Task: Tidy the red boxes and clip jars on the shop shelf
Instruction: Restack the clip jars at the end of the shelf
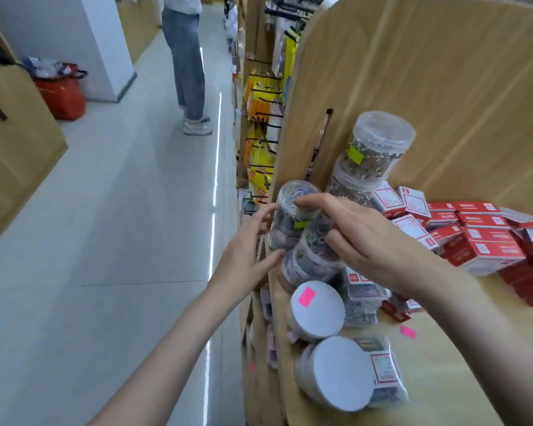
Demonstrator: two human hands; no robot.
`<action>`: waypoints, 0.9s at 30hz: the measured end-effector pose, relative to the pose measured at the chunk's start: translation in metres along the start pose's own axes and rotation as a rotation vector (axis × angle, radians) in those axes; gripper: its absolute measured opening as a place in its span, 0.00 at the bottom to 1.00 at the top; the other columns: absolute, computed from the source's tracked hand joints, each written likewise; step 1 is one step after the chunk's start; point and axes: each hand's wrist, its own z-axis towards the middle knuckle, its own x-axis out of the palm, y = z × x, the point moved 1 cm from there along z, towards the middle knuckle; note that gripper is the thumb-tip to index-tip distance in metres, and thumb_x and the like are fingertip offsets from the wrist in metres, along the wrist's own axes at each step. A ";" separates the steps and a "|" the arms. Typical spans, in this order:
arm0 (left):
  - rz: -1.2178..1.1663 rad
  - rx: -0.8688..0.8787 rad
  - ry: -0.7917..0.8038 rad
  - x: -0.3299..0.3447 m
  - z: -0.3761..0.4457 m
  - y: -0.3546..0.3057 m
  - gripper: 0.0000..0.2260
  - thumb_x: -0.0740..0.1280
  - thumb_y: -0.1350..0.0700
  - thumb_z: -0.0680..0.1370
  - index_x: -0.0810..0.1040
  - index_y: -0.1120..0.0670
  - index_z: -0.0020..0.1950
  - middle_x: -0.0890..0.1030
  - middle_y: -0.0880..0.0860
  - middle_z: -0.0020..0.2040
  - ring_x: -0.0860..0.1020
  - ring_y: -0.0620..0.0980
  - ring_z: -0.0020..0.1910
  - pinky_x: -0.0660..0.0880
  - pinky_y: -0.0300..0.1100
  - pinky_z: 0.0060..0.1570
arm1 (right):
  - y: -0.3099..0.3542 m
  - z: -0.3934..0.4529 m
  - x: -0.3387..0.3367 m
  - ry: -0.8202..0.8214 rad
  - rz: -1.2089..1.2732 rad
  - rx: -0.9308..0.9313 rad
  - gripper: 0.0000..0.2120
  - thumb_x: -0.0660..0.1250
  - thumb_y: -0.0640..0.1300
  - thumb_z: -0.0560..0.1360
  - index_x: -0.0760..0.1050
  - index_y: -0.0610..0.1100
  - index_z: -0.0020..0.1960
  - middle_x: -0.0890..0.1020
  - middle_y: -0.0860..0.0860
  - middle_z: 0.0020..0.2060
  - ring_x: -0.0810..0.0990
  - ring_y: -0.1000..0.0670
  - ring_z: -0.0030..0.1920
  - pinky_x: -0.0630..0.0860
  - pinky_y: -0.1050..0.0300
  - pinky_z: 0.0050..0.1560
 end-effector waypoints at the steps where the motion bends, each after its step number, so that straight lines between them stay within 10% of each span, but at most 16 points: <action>1: -0.014 0.004 -0.002 0.002 0.003 0.001 0.30 0.70 0.57 0.73 0.58 0.31 0.62 0.72 0.44 0.60 0.73 0.40 0.57 0.70 0.34 0.54 | 0.000 0.000 0.001 -0.002 0.004 0.018 0.26 0.46 0.49 0.71 0.64 0.43 0.66 0.74 0.48 0.61 0.67 0.56 0.59 0.59 0.72 0.57; 9: -0.073 0.042 0.025 0.005 0.013 0.012 0.28 0.70 0.57 0.73 0.60 0.38 0.65 0.70 0.46 0.62 0.73 0.45 0.60 0.74 0.47 0.58 | 0.003 0.001 0.009 -0.073 0.004 0.057 0.26 0.47 0.46 0.71 0.66 0.40 0.66 0.75 0.46 0.61 0.68 0.55 0.61 0.59 0.72 0.60; 14: -0.132 0.016 -0.038 0.005 0.009 0.014 0.28 0.70 0.61 0.74 0.62 0.35 0.61 0.69 0.50 0.59 0.73 0.41 0.57 0.74 0.30 0.50 | 0.003 0.004 0.012 -0.092 -0.020 0.049 0.24 0.48 0.44 0.71 0.68 0.38 0.63 0.75 0.45 0.61 0.69 0.51 0.62 0.60 0.67 0.62; 27: -0.125 -0.018 -0.069 0.013 0.006 0.015 0.23 0.69 0.58 0.74 0.63 0.40 0.62 0.72 0.50 0.58 0.73 0.41 0.56 0.74 0.32 0.52 | -0.001 0.001 0.012 -0.120 0.005 0.048 0.23 0.49 0.42 0.70 0.71 0.37 0.60 0.74 0.46 0.63 0.69 0.53 0.63 0.60 0.69 0.64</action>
